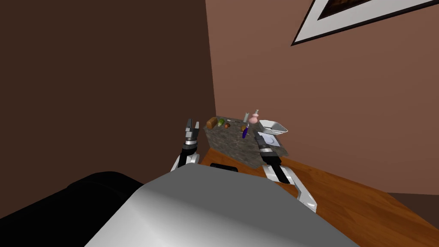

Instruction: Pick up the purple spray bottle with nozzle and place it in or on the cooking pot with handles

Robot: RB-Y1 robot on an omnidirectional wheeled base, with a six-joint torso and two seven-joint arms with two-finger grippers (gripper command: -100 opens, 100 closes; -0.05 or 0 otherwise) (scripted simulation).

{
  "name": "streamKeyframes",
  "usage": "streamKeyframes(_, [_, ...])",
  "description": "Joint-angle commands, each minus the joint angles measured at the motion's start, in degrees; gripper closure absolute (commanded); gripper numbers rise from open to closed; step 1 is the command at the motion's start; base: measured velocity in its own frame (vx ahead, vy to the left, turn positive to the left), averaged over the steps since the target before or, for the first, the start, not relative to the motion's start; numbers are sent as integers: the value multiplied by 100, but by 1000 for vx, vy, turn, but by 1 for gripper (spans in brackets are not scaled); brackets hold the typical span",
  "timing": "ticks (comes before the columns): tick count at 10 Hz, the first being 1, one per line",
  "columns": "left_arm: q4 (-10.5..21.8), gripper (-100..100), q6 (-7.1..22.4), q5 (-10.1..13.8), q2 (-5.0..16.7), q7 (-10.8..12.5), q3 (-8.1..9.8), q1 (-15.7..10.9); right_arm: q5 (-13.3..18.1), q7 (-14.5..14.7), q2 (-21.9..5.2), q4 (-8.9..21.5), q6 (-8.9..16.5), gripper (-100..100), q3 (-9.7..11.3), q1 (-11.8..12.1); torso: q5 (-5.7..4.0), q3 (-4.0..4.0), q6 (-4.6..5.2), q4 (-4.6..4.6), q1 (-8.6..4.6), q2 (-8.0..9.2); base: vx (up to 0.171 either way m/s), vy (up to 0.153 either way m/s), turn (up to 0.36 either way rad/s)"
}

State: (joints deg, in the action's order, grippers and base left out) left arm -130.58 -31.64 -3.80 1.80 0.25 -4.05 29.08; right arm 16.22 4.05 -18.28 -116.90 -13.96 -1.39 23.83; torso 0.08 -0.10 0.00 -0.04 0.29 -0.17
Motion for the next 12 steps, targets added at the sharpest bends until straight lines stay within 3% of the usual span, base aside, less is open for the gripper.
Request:
streamKeyframes(1, [0,0,0,0,0,0,0,0,129,127,-178,181,221,-100,-73,-73,0,0,0,0,0,0,37,113,0])
streamKeyframes(12, [0,0,0,0,0,0,0,0,1133,1120,-1384,1663,1617,-100,-446,-598,6,-5,0,-2,19,-9,57,152,-6])
